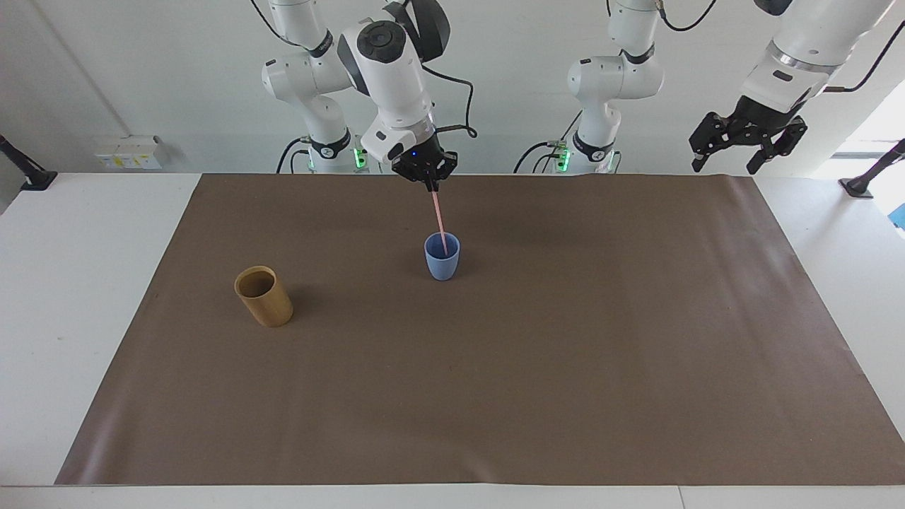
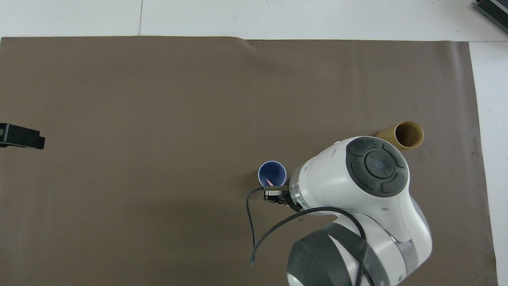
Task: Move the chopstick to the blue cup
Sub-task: 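Lower the chopstick into the blue cup and open the right gripper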
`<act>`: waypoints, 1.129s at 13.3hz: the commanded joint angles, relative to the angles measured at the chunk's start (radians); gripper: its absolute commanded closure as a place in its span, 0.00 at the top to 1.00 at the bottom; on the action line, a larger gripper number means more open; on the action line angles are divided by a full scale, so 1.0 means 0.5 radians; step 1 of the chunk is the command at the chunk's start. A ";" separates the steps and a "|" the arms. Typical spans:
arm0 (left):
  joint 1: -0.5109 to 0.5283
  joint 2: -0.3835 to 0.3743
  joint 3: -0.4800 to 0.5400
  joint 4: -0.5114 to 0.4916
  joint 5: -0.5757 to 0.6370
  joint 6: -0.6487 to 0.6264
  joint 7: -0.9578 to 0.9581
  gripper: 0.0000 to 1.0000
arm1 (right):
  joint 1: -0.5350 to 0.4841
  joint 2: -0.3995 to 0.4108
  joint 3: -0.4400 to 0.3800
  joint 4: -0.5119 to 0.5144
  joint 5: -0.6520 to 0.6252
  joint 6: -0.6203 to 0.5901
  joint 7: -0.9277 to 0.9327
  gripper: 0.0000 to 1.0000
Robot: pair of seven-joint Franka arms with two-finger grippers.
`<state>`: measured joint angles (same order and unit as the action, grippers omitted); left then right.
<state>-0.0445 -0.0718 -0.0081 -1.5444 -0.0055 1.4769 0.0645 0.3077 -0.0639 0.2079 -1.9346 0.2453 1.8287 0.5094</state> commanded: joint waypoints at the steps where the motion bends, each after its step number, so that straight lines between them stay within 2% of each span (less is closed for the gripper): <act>1: 0.034 -0.013 -0.018 0.015 -0.004 -0.042 0.009 1.00 | -0.036 -0.013 0.008 -0.052 0.040 0.067 -0.092 0.08; 2: 0.034 -0.013 -0.018 0.015 -0.001 -0.042 0.009 1.00 | -0.039 -0.013 0.008 -0.052 0.040 0.067 -0.089 0.17; 3: 0.034 -0.013 -0.018 0.015 -0.001 -0.042 0.009 1.00 | -0.039 -0.013 0.008 -0.052 0.040 0.064 -0.086 0.21; 6: 0.034 -0.013 -0.018 0.015 -0.001 -0.042 0.009 1.00 | -0.039 -0.010 0.008 -0.021 0.040 0.046 -0.089 0.24; 7: 0.034 -0.013 -0.018 0.015 -0.001 -0.042 0.009 1.00 | -0.045 -0.010 0.008 -0.006 0.040 0.042 -0.092 0.34; 10: 0.034 -0.013 -0.018 0.015 -0.001 -0.042 0.009 1.00 | -0.094 -0.035 -0.005 0.052 0.010 0.036 -0.095 1.00; 12: 0.034 -0.013 -0.018 0.015 -0.001 -0.042 0.009 1.00 | -0.155 -0.081 -0.020 0.089 -0.024 0.024 -0.095 1.00; 15: 0.034 -0.013 -0.018 0.015 -0.004 -0.042 0.009 1.00 | -0.241 -0.112 -0.020 0.172 -0.226 -0.025 -0.098 1.00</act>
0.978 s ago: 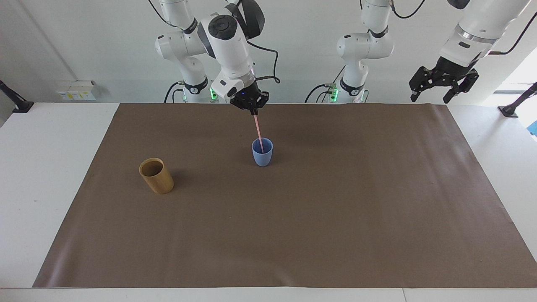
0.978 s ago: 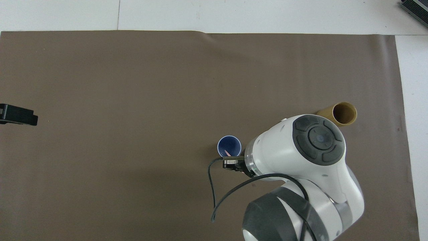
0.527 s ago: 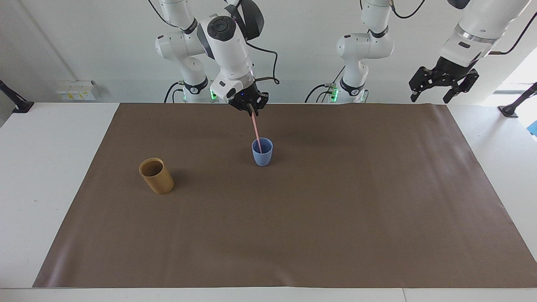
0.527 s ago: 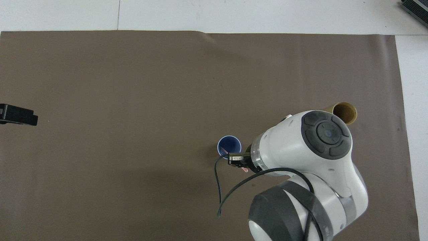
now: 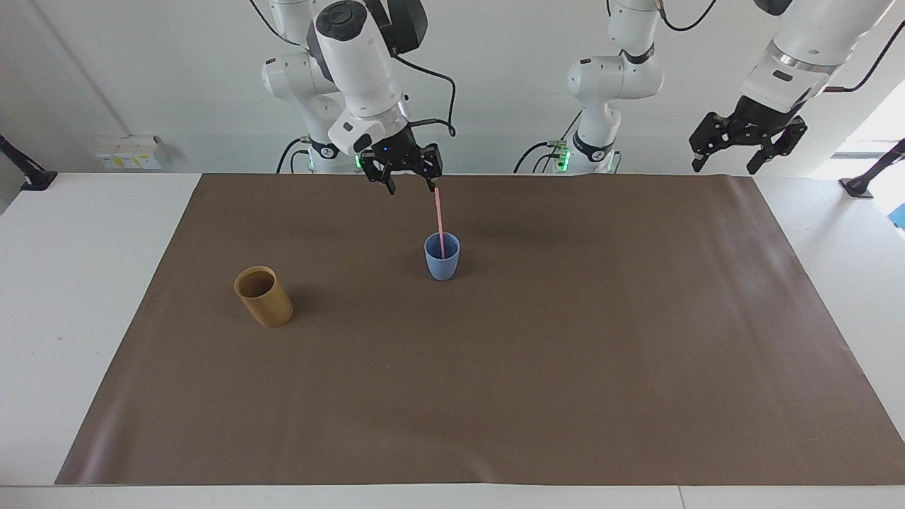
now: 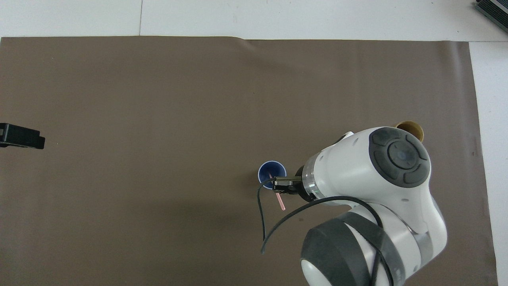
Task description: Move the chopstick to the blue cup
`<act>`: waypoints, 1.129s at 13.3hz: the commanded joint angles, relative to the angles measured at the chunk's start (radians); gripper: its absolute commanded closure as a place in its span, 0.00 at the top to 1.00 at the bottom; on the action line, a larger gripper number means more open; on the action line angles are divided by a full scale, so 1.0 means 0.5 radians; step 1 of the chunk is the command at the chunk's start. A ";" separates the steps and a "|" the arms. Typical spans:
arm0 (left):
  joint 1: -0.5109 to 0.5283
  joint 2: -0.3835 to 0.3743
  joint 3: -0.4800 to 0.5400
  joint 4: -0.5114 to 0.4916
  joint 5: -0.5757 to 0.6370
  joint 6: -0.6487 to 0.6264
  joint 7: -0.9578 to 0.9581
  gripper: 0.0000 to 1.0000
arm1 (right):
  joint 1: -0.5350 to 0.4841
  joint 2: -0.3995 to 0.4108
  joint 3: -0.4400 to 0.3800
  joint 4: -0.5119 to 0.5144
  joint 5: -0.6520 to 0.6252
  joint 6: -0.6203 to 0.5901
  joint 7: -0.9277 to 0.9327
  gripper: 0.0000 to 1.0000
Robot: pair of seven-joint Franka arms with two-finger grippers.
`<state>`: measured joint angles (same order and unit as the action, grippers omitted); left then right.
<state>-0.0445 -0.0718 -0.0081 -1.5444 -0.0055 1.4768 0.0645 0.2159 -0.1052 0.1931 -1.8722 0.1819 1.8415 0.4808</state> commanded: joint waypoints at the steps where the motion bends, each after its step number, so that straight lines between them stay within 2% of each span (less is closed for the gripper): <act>1: 0.034 -0.013 -0.018 0.015 -0.004 -0.042 0.009 1.00 | -0.085 -0.029 0.009 0.090 -0.136 -0.090 -0.041 1.00; 3: 0.034 -0.013 -0.018 0.015 -0.001 -0.042 0.009 1.00 | -0.149 -0.026 0.006 0.173 -0.198 -0.142 -0.038 1.00; 6: 0.034 -0.013 -0.018 0.015 -0.001 -0.042 0.009 1.00 | -0.217 0.002 0.013 0.406 -0.394 -0.369 -0.041 1.00; 8: 0.034 -0.013 -0.018 0.015 -0.001 -0.042 0.009 1.00 | -0.287 0.005 -0.003 0.516 -0.395 -0.416 -0.056 1.00; 11: 0.034 -0.013 -0.018 0.015 -0.001 -0.042 0.009 1.00 | -0.447 0.106 -0.006 0.700 -0.416 -0.612 -0.237 1.00; 15: 0.034 -0.013 -0.018 0.015 -0.001 -0.042 0.009 1.00 | -0.555 0.131 -0.009 0.726 -0.459 -0.667 -0.428 1.00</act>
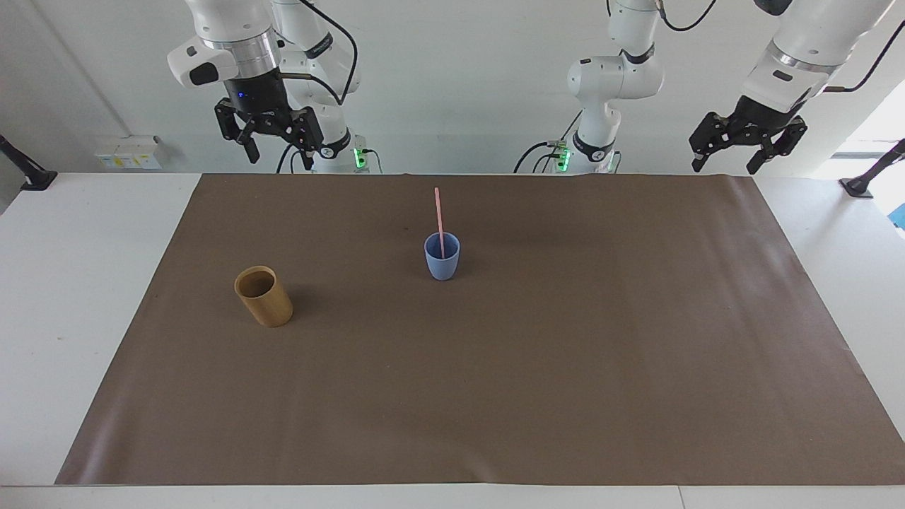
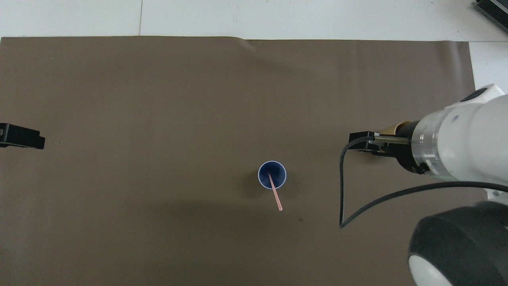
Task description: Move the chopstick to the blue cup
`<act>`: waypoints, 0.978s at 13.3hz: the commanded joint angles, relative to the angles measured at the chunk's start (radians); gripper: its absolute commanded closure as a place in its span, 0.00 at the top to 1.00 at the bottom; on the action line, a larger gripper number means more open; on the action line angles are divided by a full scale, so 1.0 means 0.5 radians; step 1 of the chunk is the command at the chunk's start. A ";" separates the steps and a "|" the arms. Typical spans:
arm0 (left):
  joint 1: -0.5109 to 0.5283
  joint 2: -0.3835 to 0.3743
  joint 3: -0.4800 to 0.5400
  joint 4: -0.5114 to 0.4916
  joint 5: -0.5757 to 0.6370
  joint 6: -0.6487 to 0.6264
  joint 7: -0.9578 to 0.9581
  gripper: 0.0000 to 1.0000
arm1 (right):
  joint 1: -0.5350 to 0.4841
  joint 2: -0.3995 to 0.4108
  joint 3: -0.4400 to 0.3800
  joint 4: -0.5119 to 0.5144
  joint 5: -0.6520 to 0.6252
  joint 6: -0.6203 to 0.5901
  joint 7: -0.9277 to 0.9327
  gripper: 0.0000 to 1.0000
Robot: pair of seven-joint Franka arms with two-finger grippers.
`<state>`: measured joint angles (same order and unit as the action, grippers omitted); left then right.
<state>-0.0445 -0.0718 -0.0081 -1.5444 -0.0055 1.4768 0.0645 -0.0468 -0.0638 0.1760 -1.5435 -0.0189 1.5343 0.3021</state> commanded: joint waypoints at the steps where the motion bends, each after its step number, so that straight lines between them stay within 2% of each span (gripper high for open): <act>1: 0.034 -0.013 -0.018 0.015 -0.001 -0.042 0.009 1.00 | -0.050 0.045 0.019 0.065 -0.057 -0.053 -0.070 1.00; 5: 0.034 -0.013 -0.018 0.015 -0.001 -0.042 0.009 1.00 | -0.072 -0.013 -0.042 -0.039 0.041 0.026 -0.104 1.00; 10: 0.034 -0.013 -0.018 0.015 -0.001 -0.042 0.009 1.00 | -0.087 0.035 -0.039 0.019 0.013 0.015 -0.107 1.00; 13: 0.034 -0.013 -0.018 0.015 -0.004 -0.042 0.009 1.00 | -0.072 0.072 -0.039 0.041 0.041 0.018 -0.248 1.00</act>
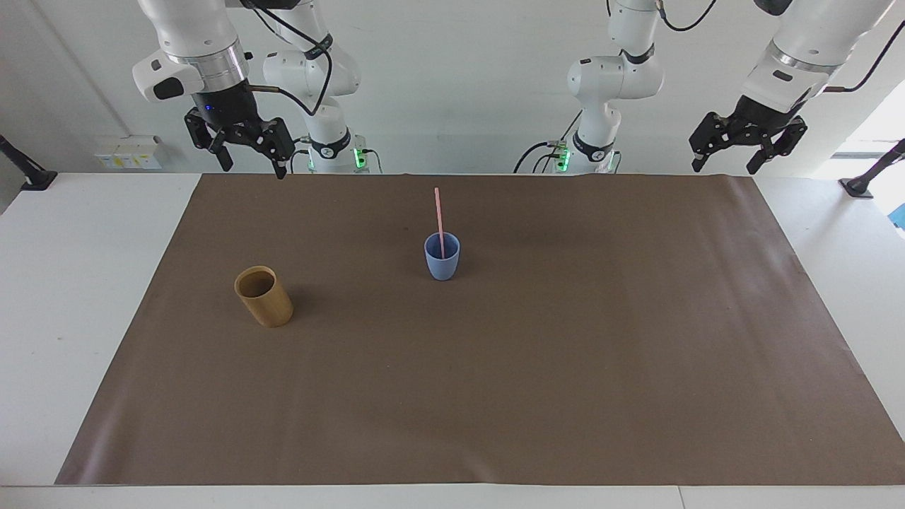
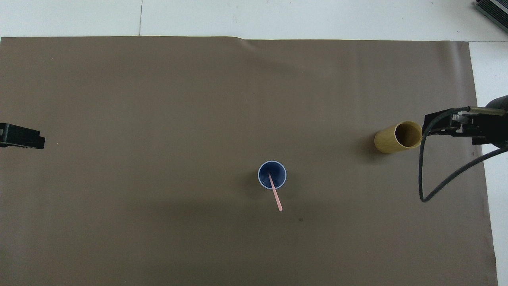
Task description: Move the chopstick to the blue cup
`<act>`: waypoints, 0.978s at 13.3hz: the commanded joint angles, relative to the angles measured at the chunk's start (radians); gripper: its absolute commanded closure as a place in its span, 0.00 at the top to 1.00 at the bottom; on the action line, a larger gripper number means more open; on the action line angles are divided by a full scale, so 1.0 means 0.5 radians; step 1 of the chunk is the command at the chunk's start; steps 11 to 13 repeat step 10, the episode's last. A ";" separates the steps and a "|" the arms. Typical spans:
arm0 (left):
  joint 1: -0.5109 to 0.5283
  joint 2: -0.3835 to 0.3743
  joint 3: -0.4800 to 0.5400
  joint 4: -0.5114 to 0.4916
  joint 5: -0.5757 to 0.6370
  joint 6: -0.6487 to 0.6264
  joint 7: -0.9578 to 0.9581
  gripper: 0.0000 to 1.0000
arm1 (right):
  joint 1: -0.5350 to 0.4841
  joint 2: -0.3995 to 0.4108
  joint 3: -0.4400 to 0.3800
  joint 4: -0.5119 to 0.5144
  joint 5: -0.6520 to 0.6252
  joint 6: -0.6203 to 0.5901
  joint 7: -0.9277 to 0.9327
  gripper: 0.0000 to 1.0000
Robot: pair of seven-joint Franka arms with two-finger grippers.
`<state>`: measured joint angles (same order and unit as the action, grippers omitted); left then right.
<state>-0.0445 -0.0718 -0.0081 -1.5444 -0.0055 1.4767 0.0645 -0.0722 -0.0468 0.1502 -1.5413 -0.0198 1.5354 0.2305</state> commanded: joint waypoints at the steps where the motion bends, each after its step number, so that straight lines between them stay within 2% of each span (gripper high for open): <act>1: 0.034 -0.013 -0.018 0.015 -0.001 -0.042 0.009 1.00 | -0.018 0.017 0.013 0.009 0.046 0.010 -0.102 1.00; 13: 0.034 -0.013 -0.018 0.015 -0.001 -0.042 0.009 1.00 | -0.024 -0.020 0.013 -0.047 0.049 0.003 -0.129 1.00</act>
